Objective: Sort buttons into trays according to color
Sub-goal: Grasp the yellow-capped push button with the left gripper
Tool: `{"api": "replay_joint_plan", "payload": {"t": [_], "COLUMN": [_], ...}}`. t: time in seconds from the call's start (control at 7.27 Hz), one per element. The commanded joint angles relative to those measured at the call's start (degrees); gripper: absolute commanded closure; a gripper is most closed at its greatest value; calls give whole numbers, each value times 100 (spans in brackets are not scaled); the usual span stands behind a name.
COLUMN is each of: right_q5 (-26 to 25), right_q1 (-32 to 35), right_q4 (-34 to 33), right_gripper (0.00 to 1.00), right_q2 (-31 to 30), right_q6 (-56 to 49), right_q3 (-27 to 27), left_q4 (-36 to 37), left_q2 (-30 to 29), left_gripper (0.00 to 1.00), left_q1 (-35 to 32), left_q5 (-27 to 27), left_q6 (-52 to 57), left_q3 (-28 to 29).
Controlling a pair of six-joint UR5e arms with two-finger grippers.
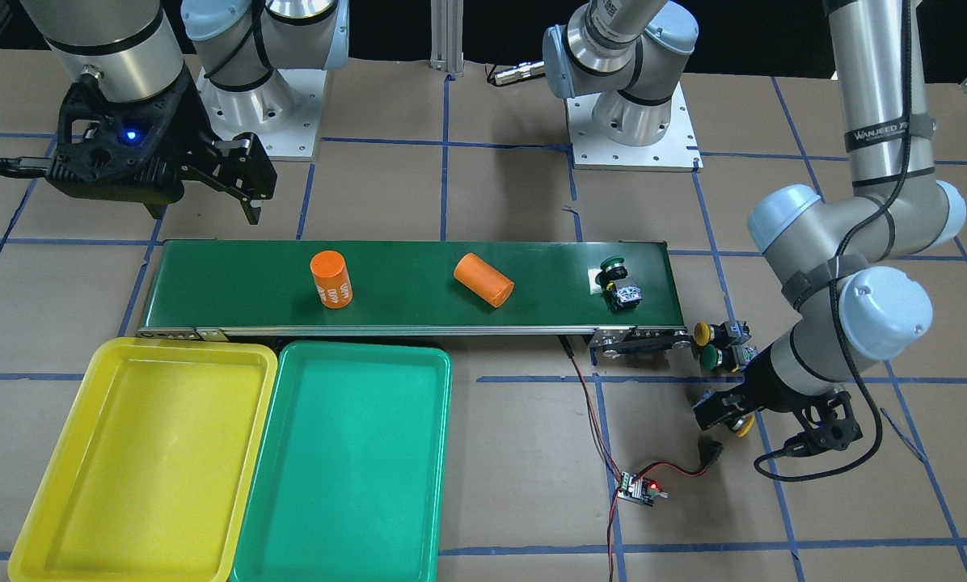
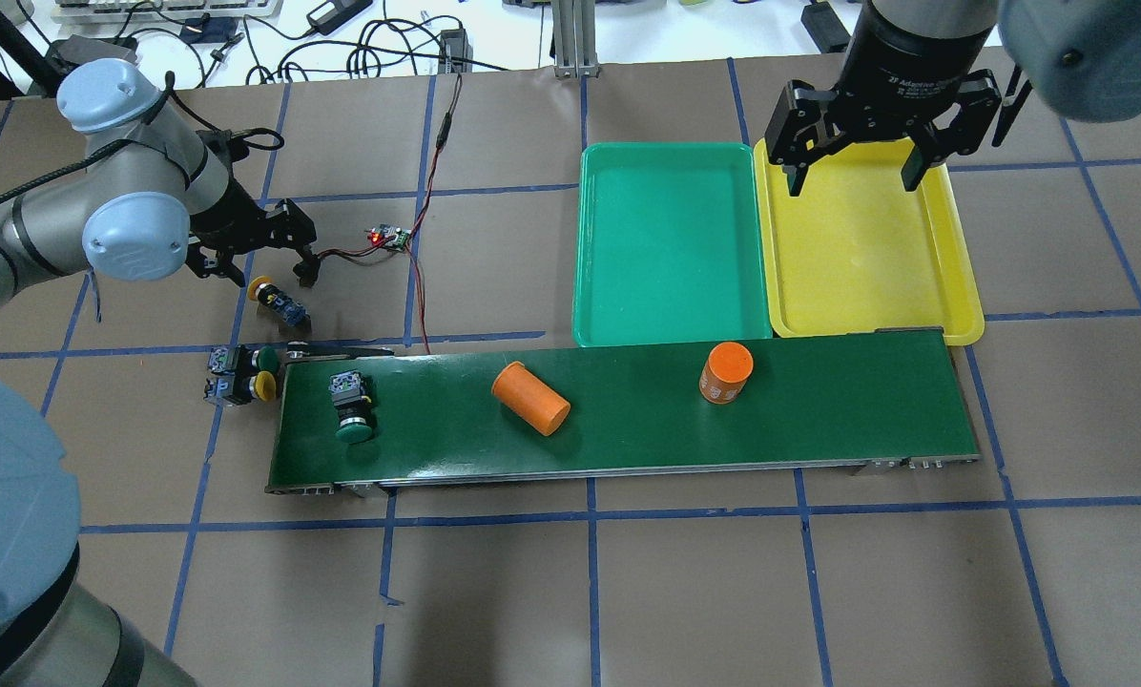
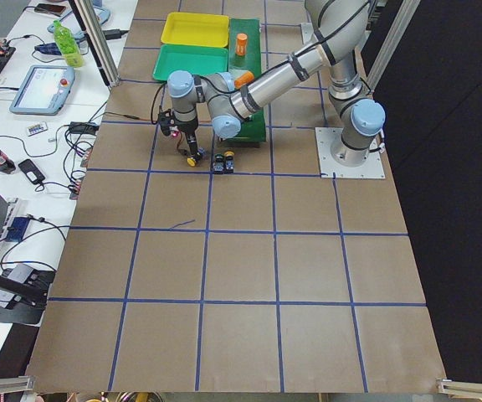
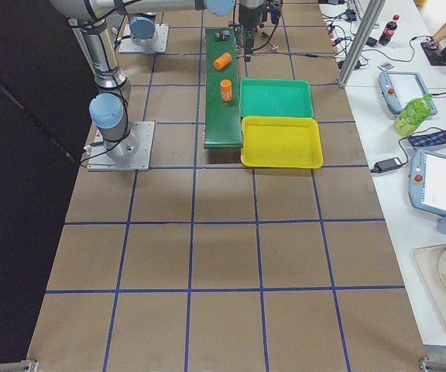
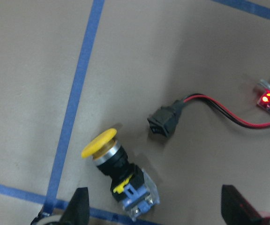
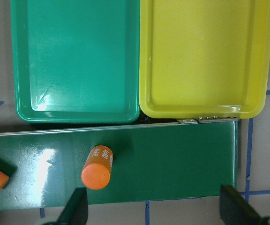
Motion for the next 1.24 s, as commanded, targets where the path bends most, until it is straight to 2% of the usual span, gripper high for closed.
{"api": "replay_joint_plan", "payload": {"t": [0.0, 0.28, 0.41, 0.55, 0.69, 1.1], "right_q5": [0, -9, 0, -9, -9, -9], "right_q1": [0, 0, 0, 0, 0, 0], "right_q4": [-3, -3, -3, -3, -3, -3], "right_gripper": [0, 0, 0, 0, 0, 0], "right_q2": [0, 0, 0, -9, 0, -9], "right_q6": [7, 7, 7, -2, 7, -2], "right_q3": [2, 2, 2, 2, 10, 11], "left_q4": [-11, -11, -3, -11, -29, -55], "left_q2": [-63, -228, -282, -300, -291, -107], "left_gripper": [0, 0, 8, 69, 100, 100], "left_q1": [9, 131, 132, 132, 140, 141], "left_q5": [46, 29, 20, 20, -58, -68], "left_q6": [-129, -252, -462, -481, -464, -455], "left_q3": [-43, -52, -104, -105, -96, 45]}}
